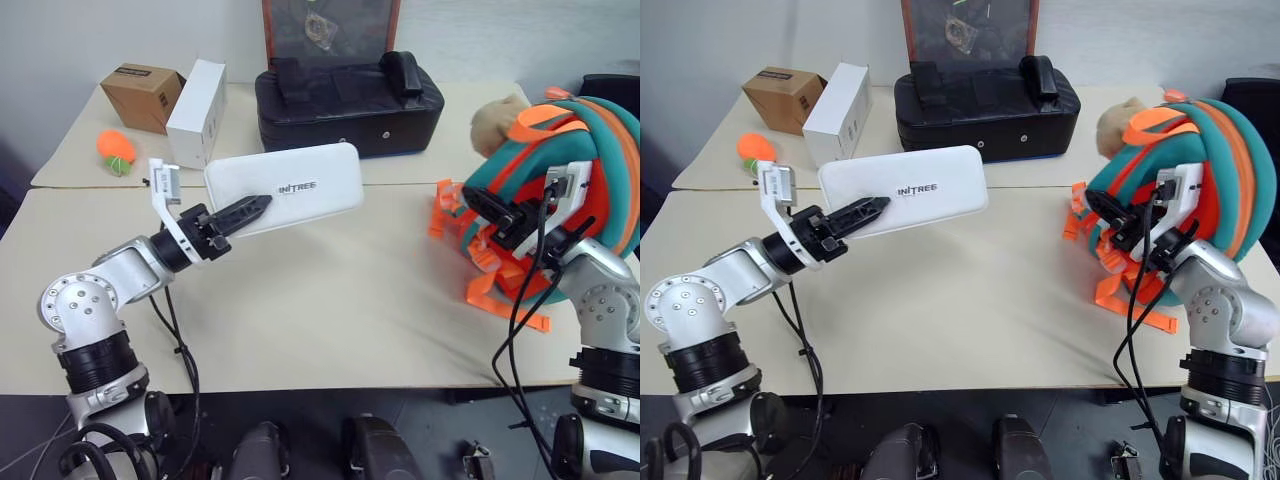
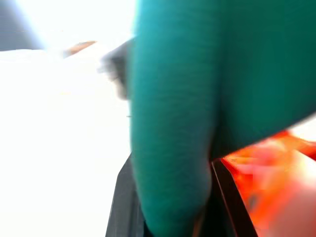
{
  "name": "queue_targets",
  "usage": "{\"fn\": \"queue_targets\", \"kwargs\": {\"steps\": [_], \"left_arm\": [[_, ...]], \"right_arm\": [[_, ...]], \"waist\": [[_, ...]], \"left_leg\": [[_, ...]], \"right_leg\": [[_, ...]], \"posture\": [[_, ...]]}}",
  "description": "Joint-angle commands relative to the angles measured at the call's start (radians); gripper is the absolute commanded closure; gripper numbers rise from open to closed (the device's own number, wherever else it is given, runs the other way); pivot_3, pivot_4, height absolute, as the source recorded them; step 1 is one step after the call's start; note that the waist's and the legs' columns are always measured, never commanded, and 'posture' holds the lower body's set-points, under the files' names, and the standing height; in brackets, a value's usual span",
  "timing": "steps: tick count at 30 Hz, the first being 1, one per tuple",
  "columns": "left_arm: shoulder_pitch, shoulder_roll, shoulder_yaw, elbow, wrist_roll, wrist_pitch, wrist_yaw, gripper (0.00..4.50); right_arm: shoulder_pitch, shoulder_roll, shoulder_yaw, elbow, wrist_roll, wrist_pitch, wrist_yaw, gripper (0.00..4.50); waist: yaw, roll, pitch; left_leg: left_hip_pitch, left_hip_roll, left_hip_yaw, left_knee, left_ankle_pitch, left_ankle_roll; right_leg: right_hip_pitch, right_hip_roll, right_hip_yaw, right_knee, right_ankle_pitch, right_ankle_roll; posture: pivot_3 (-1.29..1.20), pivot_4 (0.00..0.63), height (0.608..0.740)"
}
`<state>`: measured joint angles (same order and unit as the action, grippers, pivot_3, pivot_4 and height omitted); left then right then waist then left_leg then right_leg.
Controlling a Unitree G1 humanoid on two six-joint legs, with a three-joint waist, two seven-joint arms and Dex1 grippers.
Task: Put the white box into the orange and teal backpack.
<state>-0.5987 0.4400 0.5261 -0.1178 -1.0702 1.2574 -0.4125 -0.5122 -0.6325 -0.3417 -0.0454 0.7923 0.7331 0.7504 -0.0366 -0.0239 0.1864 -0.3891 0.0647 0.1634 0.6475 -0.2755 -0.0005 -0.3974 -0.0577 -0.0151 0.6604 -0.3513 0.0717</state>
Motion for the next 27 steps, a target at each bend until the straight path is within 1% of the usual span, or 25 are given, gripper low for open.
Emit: {"fn": "queue_targets", "kwargs": {"steps": [1, 6, 8, 11, 14, 15, 18, 21, 24, 27], "left_arm": [[-0.048, 0.067, 0.014, 0.022, -0.010, -0.055, -0.039, 3.16], [-0.130, 0.151, 0.005, 0.077, -0.016, -0.076, -0.069, 3.16], [-0.152, 0.173, -0.002, 0.088, -0.017, -0.084, -0.089, 3.16], [-0.170, 0.195, -0.009, 0.081, -0.031, -0.089, -0.117, 3.16], [-0.171, 0.211, -0.008, 0.062, -0.059, -0.085, -0.147, 3.16], [-0.171, 0.219, 0.001, 0.044, -0.092, -0.076, -0.169, 3.16], [-0.167, 0.234, 0.001, 0.007, -0.144, -0.074, -0.211, 3.16], [-0.152, 0.253, -0.038, -0.025, -0.135, -0.096, -0.253, 3.16], [-0.120, 0.288, -0.076, -0.068, -0.099, -0.134, -0.311, 3.16], [-0.063, 0.358, -0.083, -0.111, -0.058, -0.170, -0.358, 3.16]], "right_arm": [[-0.052, -0.065, 0.030, -0.114, 0.127, 0.084, 0.149, 4.49], [-0.093, -0.195, 0.107, -0.181, 0.240, 0.209, 0.387, 4.49], [-0.121, -0.236, 0.117, -0.189, 0.309, 0.274, 0.458, 4.49], [-0.155, -0.328, 0.114, -0.204, 0.406, 0.368, 0.584, 4.49], [-0.164, -0.387, 0.112, -0.201, 0.446, 0.408, 0.662, 4.49], [-0.158, -0.418, 0.115, -0.198, 0.446, 0.417, 0.700, 4.49], [-0.115, -0.476, 0.126, -0.199, 0.403, 0.392, 0.788, 4.49], [-0.089, -0.472, 0.154, -0.180, 0.328, 0.329, 0.786, 4.49], [-0.062, -0.418, 0.182, -0.160, 0.228, 0.237, 0.718, 4.49], [-0.001, -0.385, 0.187, -0.189, 0.177, 0.181, 0.689, 4.49]], "waist": [[-0.001, 0.000, 0.000], [0.003, -0.001, 0.001], [0.004, -0.002, 0.001], [0.008, -0.002, 0.002], [0.009, -0.002, 0.002], [0.009, -0.003, 0.003], [0.009, -0.005, 0.004], [0.008, -0.005, 0.004], [0.006, -0.005, 0.004], [0.005, -0.005, 0.004]], "left_leg": [[0.000, 0.000, 0.000, 0.000, 0.000, 0.000], [-0.001, 0.000, 0.000, 0.000, -0.001, 0.000], [-0.001, 0.000, 0.000, 0.000, -0.001, 0.001], [-0.002, 0.000, 0.000, 0.000, -0.002, 0.001], [-0.002, 0.000, -0.001, -0.001, -0.003, 0.002], [-0.003, 0.000, -0.001, -0.001, -0.003, 0.002], [-0.005, 0.000, -0.002, 0.000, -0.004, 0.003], [-0.004, 0.000, -0.002, 0.000, -0.004, 0.003], [-0.004, 0.000, -0.002, 0.002, -0.004, 0.002], [-0.003, 0.000, -0.002, 0.001, -0.002, 0.002]], "right_leg": [[0.000, 0.000, 0.000, 0.000, 0.000, 0.000], [0.000, 0.000, -0.001, -0.001, 0.000, 0.000], [0.000, 0.000, -0.001, -0.002, 0.000, 0.000], [-0.001, -0.002, -0.001, -0.002, 0.000, 0.000], [-0.001, -0.002, -0.002, -0.003, 0.000, 0.000], [-0.001, -0.002, -0.002, -0.004, 0.000, 0.000], [-0.001, -0.003, -0.003, -0.005, 0.000, 0.000], [-0.001, -0.003, -0.003, -0.006, 0.000, 0.000], [-0.001, -0.002, -0.003, -0.005, 0.000, 0.000], [-0.001, -0.002, -0.002, -0.004, 0.000, 0.000]], "posture": [[0.00, 0.150, 0.740], [0.00, 0.150, 0.740], [0.00, 0.150, 0.740], [0.00, 0.150, 0.740], [0.00, 0.150, 0.740], [0.00, 0.150, 0.740], [0.00, 0.150, 0.740], [0.00, 0.150, 0.740], [0.00, 0.150, 0.740], [0.00, 0.150, 0.740]]}}
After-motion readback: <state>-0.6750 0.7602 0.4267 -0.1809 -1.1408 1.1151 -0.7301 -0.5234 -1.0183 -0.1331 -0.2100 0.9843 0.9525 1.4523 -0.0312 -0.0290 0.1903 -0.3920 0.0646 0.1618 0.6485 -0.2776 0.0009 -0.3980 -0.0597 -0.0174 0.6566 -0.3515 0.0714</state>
